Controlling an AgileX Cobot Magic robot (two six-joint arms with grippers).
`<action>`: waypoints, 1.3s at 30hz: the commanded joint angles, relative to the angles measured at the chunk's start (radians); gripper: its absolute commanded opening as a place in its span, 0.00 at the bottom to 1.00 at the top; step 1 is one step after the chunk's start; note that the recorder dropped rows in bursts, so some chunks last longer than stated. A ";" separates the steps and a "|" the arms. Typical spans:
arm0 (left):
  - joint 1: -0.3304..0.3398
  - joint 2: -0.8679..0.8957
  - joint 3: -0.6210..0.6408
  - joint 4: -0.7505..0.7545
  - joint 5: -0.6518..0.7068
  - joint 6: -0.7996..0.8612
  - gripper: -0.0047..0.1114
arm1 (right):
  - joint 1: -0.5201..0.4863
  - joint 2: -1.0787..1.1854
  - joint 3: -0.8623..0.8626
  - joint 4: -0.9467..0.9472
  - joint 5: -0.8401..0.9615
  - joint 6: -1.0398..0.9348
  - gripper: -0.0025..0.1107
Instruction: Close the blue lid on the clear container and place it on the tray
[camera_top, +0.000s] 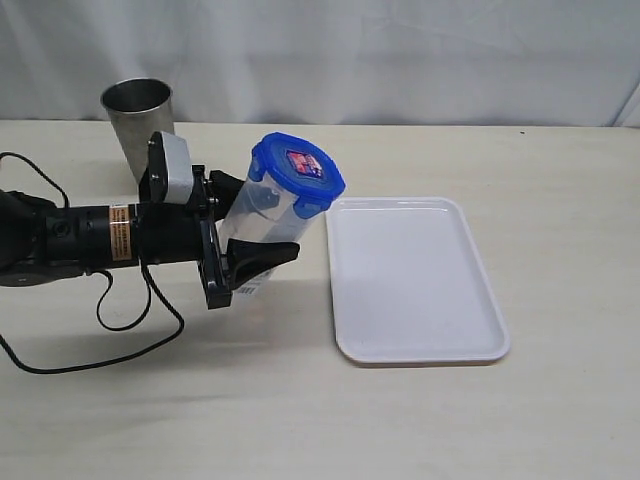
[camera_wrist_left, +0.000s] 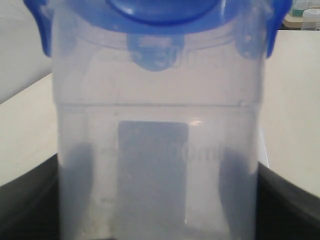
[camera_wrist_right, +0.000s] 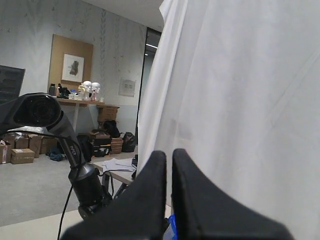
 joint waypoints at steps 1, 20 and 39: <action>-0.006 -0.007 -0.006 -0.029 -0.036 -0.002 0.04 | -0.005 -0.002 0.005 0.004 -0.012 0.003 0.06; -0.006 -0.007 -0.006 0.012 -0.036 -0.002 0.04 | -0.005 -0.002 0.005 0.127 -0.014 0.003 0.06; -0.006 -0.007 -0.006 0.009 -0.036 -0.002 0.04 | -0.315 -0.002 0.280 0.408 -0.044 0.003 0.06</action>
